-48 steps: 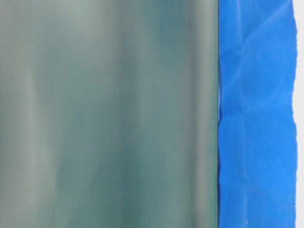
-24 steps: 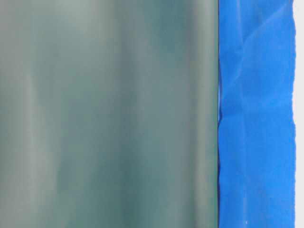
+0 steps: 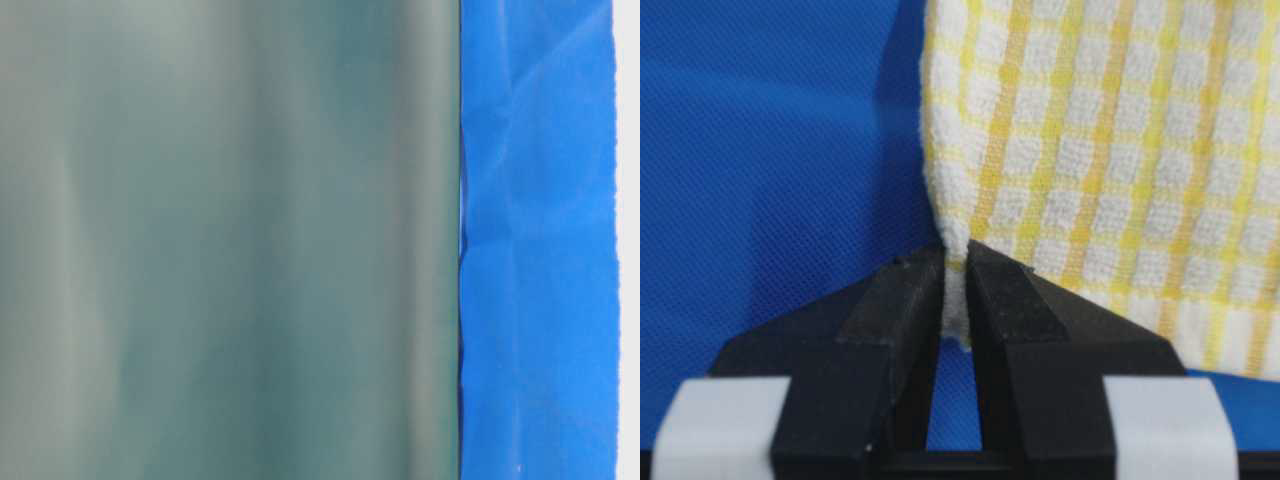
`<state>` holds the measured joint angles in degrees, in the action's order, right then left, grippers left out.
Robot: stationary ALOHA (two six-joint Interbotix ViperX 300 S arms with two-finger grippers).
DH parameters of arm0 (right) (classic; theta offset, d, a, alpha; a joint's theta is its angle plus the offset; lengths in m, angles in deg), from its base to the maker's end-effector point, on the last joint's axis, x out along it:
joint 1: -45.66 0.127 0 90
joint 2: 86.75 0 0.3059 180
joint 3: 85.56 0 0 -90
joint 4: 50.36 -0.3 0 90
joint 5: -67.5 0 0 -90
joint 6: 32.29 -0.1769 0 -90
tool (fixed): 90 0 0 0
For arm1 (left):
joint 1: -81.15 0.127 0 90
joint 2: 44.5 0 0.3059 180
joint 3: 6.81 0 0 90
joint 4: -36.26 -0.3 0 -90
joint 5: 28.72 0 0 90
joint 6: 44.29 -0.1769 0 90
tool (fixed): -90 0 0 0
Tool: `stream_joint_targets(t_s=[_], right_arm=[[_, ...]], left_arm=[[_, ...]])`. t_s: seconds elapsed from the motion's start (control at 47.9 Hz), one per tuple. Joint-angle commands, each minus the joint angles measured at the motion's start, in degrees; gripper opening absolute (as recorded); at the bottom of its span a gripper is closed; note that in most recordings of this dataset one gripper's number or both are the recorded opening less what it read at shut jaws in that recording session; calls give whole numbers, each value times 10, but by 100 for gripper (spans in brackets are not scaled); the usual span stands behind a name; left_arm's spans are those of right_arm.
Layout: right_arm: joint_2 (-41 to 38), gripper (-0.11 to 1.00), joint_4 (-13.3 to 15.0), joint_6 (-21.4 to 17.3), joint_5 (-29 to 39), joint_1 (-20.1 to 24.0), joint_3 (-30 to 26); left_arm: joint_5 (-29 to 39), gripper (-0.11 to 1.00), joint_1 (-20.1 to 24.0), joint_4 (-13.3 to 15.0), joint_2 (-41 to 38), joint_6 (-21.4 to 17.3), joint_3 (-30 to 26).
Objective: Fold the yellow towel.
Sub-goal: 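Lift the strip and swing it, right gripper moving to the far side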
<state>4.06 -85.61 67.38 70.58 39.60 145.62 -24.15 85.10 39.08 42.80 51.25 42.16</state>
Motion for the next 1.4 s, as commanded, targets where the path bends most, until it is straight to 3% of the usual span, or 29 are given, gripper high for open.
stream_joint_targets(t_s=[0.0,0.25,0.417,0.709,0.834,1.106,1.377], right_arm=[[50,3,1,0,15,1,-10],[162,3,16,4,46,0,-14],[208,3,25,4,62,0,-14],[198,3,31,4,46,-11,-18],[172,3,40,4,12,-47,-29],[90,3,62,4,-21,-160,-83],[18,3,83,6,-36,-229,-150]], left_arm=[[39,5,-1,-1,38,0,-31],[125,5,-1,1,112,0,-76],[142,5,-1,1,156,1,-78],[133,5,-6,1,177,4,-74],[98,5,-34,1,176,22,-73],[-19,5,-139,1,150,34,-83],[-91,5,-185,1,68,33,-137]])
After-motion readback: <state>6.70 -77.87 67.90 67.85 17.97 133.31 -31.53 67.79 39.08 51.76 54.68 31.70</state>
